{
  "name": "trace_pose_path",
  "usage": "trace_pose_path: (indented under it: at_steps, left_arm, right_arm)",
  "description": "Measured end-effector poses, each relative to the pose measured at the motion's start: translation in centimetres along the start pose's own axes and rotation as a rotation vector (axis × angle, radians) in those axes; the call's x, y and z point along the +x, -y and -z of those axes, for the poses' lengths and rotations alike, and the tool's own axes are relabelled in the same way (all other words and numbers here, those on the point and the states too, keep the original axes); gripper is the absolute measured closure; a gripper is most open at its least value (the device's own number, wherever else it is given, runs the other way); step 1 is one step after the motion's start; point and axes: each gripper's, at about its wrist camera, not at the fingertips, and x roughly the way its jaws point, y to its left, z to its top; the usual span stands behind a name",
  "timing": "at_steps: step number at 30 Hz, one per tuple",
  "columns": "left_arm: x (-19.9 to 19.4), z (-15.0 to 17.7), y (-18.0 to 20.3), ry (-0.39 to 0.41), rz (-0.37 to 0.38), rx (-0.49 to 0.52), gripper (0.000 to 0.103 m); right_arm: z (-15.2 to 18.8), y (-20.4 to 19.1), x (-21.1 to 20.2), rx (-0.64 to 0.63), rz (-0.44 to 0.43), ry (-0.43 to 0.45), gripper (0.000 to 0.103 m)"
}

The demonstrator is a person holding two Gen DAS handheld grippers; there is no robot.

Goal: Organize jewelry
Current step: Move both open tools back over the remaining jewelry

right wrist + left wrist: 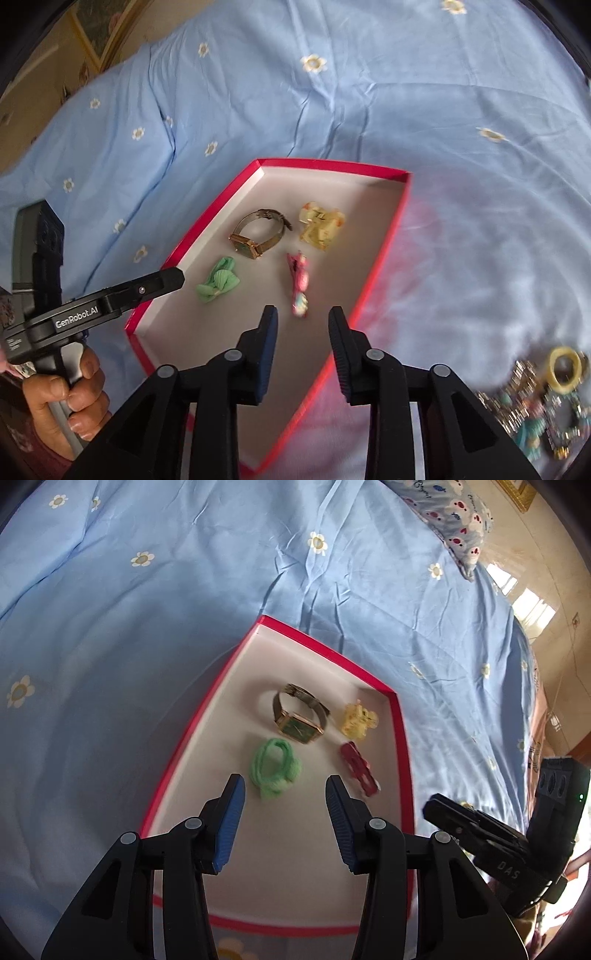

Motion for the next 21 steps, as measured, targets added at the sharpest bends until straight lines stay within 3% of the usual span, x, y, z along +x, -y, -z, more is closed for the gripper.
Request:
trace_pose_path:
  at_steps: [21]
  left_arm:
    - [-0.4, 4.0, 9.0, -0.063, 0.126, 0.16, 0.059]
  right_arm:
    - [7.8, 8.3, -11.2, 0.186, 0.16, 0.094, 0.065]
